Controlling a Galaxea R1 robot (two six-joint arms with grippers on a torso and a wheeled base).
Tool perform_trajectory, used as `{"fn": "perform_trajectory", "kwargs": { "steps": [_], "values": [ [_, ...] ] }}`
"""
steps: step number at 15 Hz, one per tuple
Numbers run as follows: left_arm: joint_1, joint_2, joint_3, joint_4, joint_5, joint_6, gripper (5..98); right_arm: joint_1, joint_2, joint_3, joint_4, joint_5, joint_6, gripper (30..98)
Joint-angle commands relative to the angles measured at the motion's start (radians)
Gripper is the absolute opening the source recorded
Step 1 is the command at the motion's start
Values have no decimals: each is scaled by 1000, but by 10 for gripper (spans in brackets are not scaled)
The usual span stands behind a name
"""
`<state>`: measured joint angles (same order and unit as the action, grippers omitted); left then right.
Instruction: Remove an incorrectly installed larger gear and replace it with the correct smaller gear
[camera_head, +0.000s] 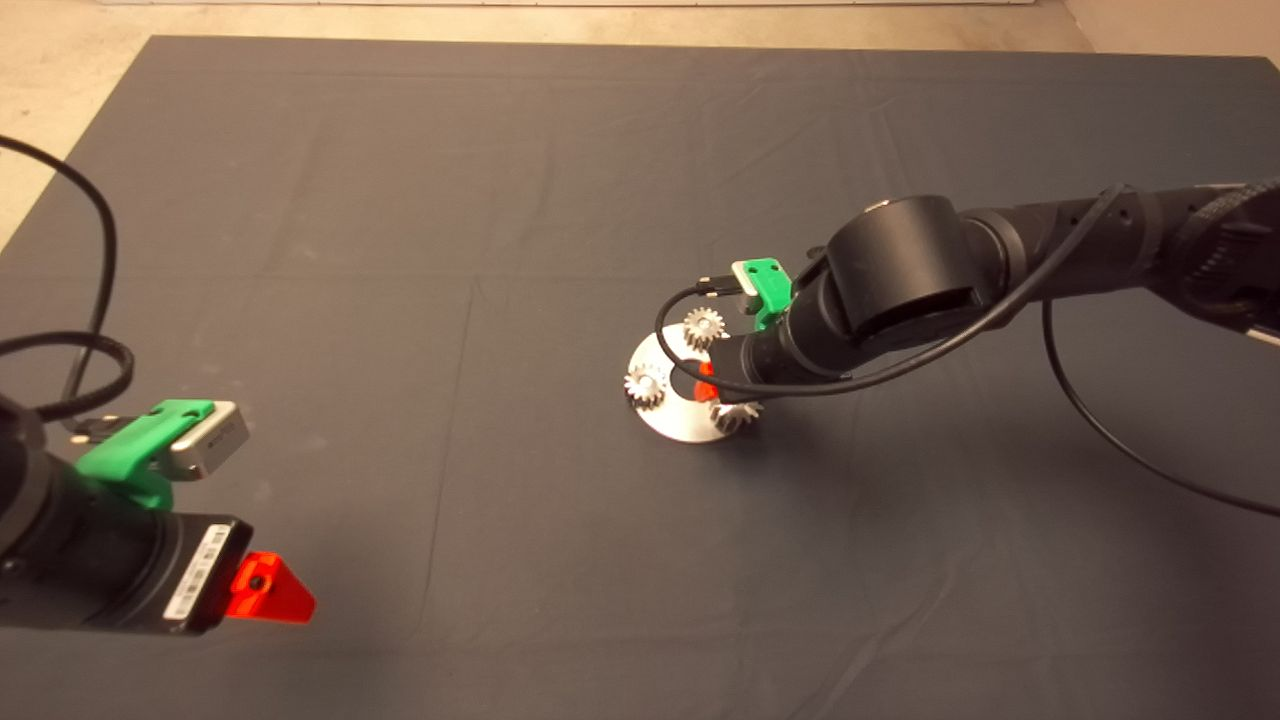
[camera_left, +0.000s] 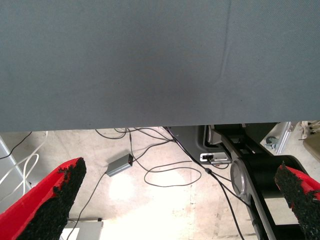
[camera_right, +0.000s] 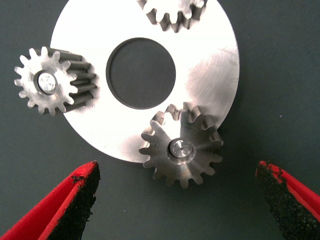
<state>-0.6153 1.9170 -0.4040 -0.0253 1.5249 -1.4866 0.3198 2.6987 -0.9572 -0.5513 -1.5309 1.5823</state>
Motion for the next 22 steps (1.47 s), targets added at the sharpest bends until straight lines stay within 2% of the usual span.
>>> {"fn": "perform_trajectory", "kwargs": {
  "steps": [1, 3, 10, 22],
  "values": [
    [-4, -2, 1, 2, 97, 3, 982, -30, 1, 3, -64, -118, 1, 832],
    [-4, -3, 1, 2, 95, 3, 982, -52, 0, 2, -90, -120, 1, 832],
    [-4, -5, 1, 2, 95, 5, 982, -48, -9, -35, -114, -121, -15, 832],
    [-4, -5, -1, 2, 97, 6, 982, -47, 2, -35, -119, -126, -19, 832]
  ]
}}
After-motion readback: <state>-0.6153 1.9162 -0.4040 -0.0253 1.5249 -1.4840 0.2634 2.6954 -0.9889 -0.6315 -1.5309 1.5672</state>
